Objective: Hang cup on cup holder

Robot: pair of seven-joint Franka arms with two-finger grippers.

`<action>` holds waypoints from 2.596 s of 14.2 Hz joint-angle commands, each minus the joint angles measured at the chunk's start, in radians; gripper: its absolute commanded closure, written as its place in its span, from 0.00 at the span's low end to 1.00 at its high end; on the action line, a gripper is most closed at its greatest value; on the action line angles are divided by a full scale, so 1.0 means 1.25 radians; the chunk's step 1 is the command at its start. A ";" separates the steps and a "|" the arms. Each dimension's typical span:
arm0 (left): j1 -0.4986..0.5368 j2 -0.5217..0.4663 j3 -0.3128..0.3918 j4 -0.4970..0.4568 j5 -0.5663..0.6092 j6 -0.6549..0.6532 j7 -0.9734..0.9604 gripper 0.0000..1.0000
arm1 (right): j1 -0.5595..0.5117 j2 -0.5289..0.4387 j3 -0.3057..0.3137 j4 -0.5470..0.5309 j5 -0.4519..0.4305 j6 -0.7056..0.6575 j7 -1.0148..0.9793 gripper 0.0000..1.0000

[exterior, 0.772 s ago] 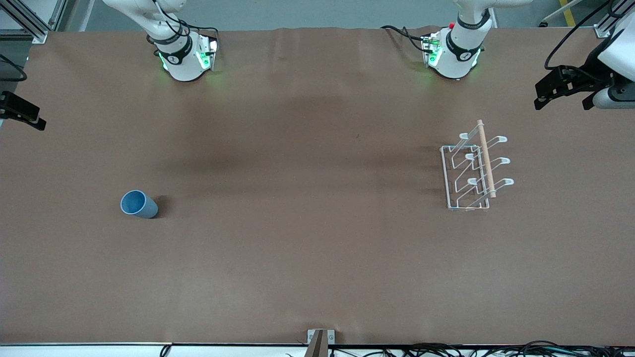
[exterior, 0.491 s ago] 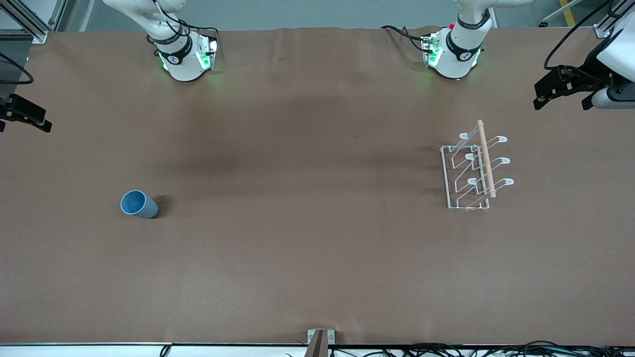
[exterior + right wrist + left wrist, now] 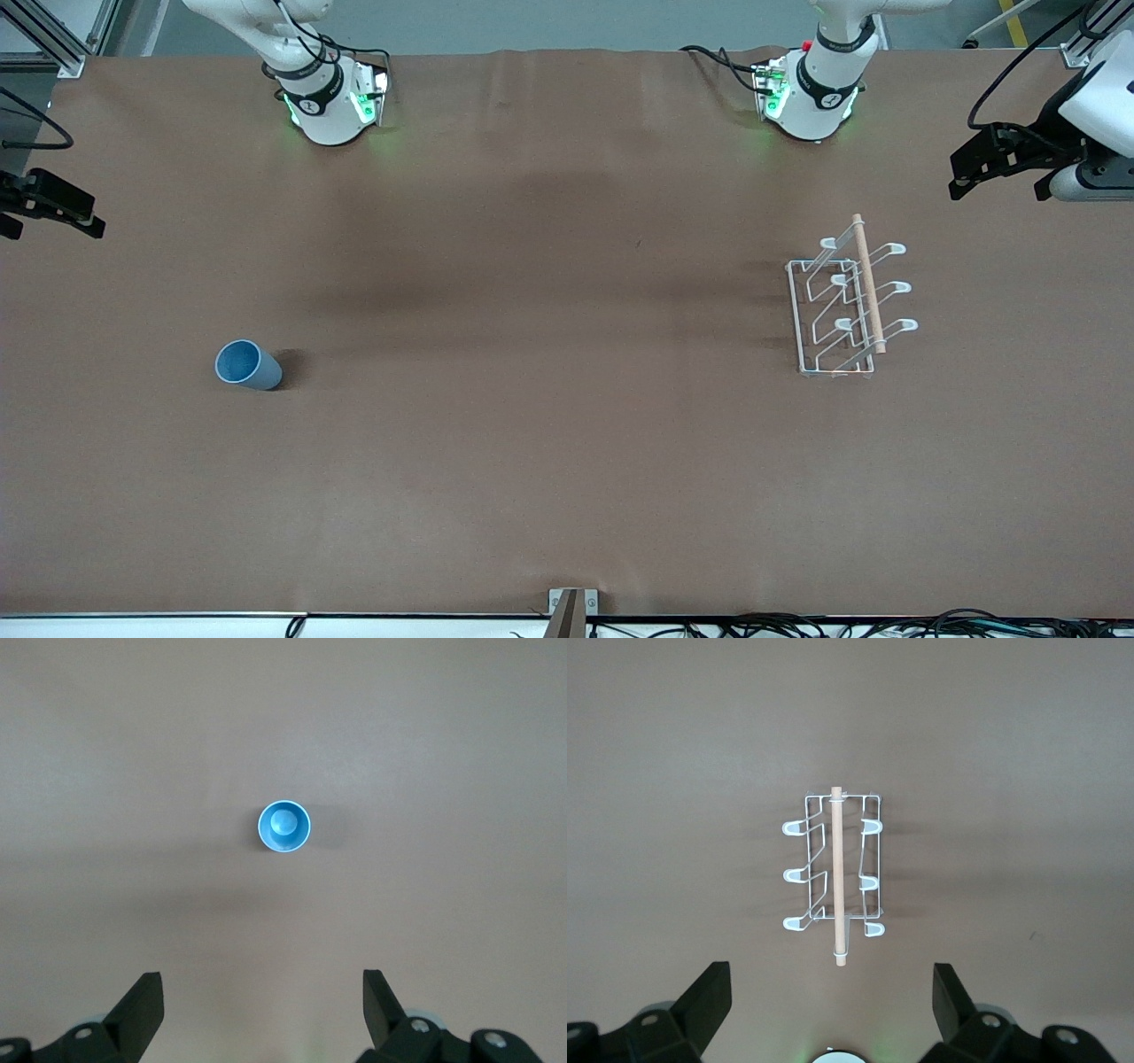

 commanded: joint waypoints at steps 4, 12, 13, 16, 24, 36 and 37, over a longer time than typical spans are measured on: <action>0.001 0.014 -0.002 0.023 -0.010 -0.009 0.011 0.00 | -0.042 -0.020 0.001 -0.097 0.012 0.071 -0.007 0.02; 0.002 0.020 -0.002 0.032 -0.010 -0.009 0.012 0.00 | -0.082 -0.007 0.000 -0.434 0.010 0.471 -0.044 0.02; 0.002 0.020 -0.002 0.032 -0.010 -0.009 0.012 0.00 | -0.092 0.008 0.000 -0.487 0.010 0.552 -0.063 0.02; 0.002 0.020 -0.002 0.032 -0.011 -0.009 0.014 0.00 | -0.100 0.078 0.001 -0.578 0.011 0.724 -0.088 0.03; 0.001 0.021 -0.002 0.032 -0.011 -0.009 0.014 0.00 | -0.090 0.233 0.006 -0.568 0.024 0.886 -0.082 0.07; 0.009 0.020 -0.002 0.026 -0.010 -0.023 0.014 0.00 | -0.080 0.282 0.012 -0.532 0.058 0.896 -0.078 0.97; 0.005 0.021 -0.002 0.027 -0.010 -0.022 0.011 0.00 | -0.080 0.280 0.012 -0.532 0.058 0.892 -0.080 0.98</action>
